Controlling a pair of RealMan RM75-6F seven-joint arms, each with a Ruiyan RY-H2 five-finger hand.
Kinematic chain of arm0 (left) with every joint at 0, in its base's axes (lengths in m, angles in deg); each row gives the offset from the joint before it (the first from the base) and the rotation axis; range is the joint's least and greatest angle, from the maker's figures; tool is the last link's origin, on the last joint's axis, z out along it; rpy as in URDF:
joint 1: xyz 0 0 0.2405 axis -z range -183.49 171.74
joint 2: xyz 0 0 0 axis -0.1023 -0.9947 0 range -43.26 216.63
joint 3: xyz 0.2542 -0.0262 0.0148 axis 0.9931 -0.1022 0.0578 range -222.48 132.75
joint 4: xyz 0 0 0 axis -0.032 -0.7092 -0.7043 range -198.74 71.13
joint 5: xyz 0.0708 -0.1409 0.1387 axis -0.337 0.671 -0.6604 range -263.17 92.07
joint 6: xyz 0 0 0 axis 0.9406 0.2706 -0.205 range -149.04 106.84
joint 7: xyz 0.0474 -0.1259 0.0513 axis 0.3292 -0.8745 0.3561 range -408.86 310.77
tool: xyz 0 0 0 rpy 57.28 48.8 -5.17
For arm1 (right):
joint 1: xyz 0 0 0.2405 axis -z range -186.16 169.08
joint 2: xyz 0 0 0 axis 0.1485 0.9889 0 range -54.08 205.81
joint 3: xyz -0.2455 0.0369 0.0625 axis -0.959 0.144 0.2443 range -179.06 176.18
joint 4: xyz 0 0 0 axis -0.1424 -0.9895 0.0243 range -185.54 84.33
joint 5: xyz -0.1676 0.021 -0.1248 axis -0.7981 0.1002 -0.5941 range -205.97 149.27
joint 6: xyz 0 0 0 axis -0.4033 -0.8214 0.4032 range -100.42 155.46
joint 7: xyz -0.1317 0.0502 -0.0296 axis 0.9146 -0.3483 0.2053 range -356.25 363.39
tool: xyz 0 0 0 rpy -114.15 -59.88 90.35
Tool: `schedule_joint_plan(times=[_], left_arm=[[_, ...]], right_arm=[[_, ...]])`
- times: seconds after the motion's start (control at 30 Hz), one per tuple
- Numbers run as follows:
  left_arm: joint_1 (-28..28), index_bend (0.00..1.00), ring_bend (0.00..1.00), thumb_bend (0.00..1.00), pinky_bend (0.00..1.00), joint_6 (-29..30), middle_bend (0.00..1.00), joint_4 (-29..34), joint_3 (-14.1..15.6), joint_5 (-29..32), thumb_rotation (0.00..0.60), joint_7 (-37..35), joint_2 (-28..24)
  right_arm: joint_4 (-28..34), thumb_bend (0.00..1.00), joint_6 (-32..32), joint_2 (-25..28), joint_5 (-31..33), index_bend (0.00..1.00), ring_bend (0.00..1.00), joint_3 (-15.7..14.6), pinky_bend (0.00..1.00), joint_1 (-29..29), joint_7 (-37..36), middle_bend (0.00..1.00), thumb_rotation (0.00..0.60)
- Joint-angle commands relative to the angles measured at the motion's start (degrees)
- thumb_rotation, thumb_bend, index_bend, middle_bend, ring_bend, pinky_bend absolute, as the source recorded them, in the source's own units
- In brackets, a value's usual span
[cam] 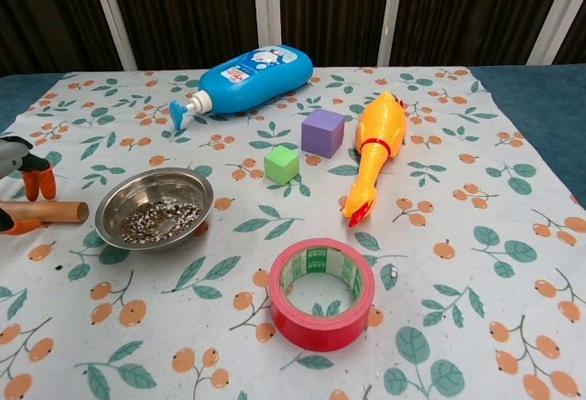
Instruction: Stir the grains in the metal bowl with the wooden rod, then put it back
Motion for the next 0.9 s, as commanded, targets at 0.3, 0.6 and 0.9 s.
schedule_joint_plan(times=[0.3, 0.6, 0.9], left_arm=[[0.9, 0.42, 0.05, 0.45, 0.00, -0.7, 0.42, -1.5, 0.4, 0.2, 0.600, -0.6, 0.9], [1.1, 0.52, 0.09, 0.59, 0.00, -0.7, 0.53, -1.8, 0.6, -0.3, 0.600, -1.7, 1.0], [0.7, 0.60, 0.14, 0.80, 0.00, 1.2, 0.62, -2.5, 0.9, -4.0, 0.600, -5.1, 1.6]], right_arm=[[0.0, 0.47, 0.1, -0.1, 0.3, 0.00, 0.00, 0.0, 0.00, 0.0, 0.2, 0.00, 0.600], [0.0, 0.48, 0.0, -0.1, 0.3, 0.00, 0.00, 0.1, 0.00, 0.0, 0.3, 0.00, 0.600], [0.0, 0.47, 0.0, -0.2, 0.3, 0.00, 0.00, 0.0, 0.00, 0.1, 0.3, 0.00, 0.600]])
